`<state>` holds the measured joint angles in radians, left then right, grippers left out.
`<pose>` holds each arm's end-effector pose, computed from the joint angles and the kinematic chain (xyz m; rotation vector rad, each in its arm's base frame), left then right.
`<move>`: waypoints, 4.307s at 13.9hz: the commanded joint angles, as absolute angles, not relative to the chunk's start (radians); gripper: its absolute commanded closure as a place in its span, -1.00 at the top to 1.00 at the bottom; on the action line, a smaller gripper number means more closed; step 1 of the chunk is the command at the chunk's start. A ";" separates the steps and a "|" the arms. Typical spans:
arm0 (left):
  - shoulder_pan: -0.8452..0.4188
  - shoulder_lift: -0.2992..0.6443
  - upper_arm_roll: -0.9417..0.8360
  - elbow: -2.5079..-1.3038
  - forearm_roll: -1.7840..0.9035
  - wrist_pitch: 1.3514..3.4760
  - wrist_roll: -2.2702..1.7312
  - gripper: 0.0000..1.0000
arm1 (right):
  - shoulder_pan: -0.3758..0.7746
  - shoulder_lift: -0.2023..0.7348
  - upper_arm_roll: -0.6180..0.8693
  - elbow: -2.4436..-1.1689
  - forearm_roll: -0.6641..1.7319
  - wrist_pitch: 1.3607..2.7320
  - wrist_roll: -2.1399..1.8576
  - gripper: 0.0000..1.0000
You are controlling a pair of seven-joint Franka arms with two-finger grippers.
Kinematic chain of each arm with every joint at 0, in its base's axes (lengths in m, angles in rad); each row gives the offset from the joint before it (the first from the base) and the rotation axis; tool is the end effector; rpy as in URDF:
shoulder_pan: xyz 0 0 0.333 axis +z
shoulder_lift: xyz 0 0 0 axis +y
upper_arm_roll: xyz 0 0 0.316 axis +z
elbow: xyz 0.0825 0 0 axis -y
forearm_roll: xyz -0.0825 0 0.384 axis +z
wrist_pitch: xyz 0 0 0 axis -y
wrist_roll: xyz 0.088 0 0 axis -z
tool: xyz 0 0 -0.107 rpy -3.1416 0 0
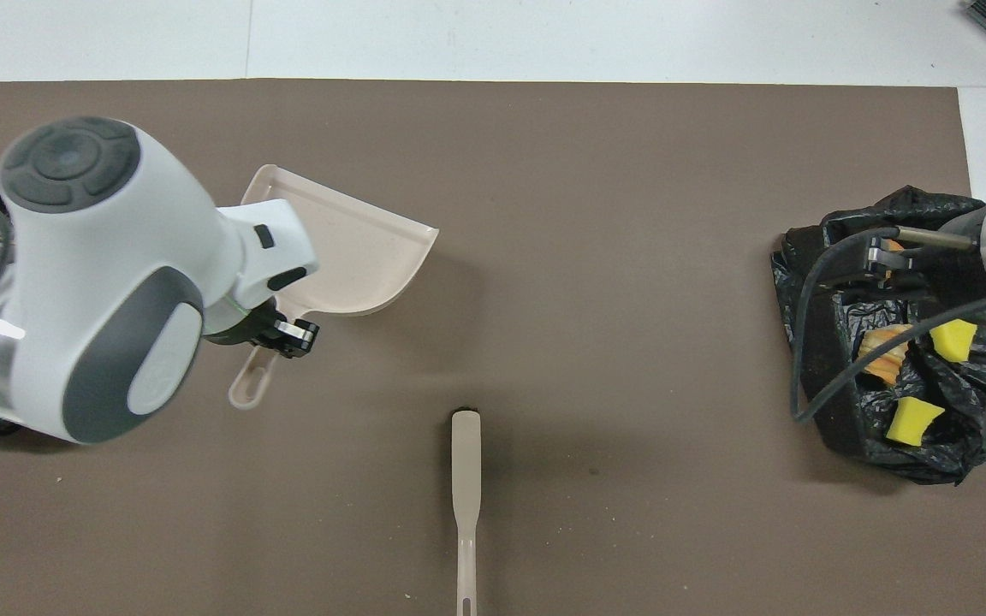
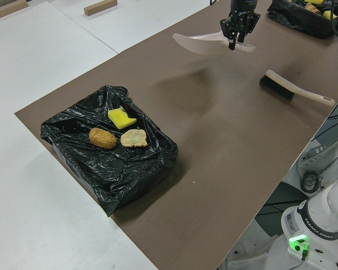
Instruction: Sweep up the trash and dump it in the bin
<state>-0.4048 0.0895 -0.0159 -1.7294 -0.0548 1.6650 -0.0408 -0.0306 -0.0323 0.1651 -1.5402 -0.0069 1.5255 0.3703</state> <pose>0.5214 -0.2389 0.5070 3.0592 -0.5734 -0.2534 0.5353 0.0733 0.6523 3.1121 -0.3693 0.0308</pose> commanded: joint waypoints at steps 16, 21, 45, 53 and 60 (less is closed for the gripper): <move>-0.649 0.267 0.005 -1.879 -0.267 2.129 -0.334 -0.31 | -0.037 -0.029 0.170 -1.528 -0.005 1.517 0.344 1.00; -0.624 0.250 0.017 -1.864 -0.267 2.111 -0.333 1.00 | -0.037 -0.029 0.170 -1.528 -0.005 1.517 0.344 1.00; -0.089 0.072 0.074 -1.617 -0.009 1.654 0.080 1.00 | -0.038 -0.031 0.170 -1.528 -0.005 1.516 0.344 1.00; -0.089 -0.037 0.092 -1.649 -0.014 1.520 0.081 1.00 | -0.038 -0.029 0.170 -1.528 -0.003 1.517 0.342 1.00; -0.103 -0.037 0.081 -1.640 -0.011 1.523 0.086 1.00 | -0.038 -0.029 0.170 -1.528 0.006 1.517 0.345 1.00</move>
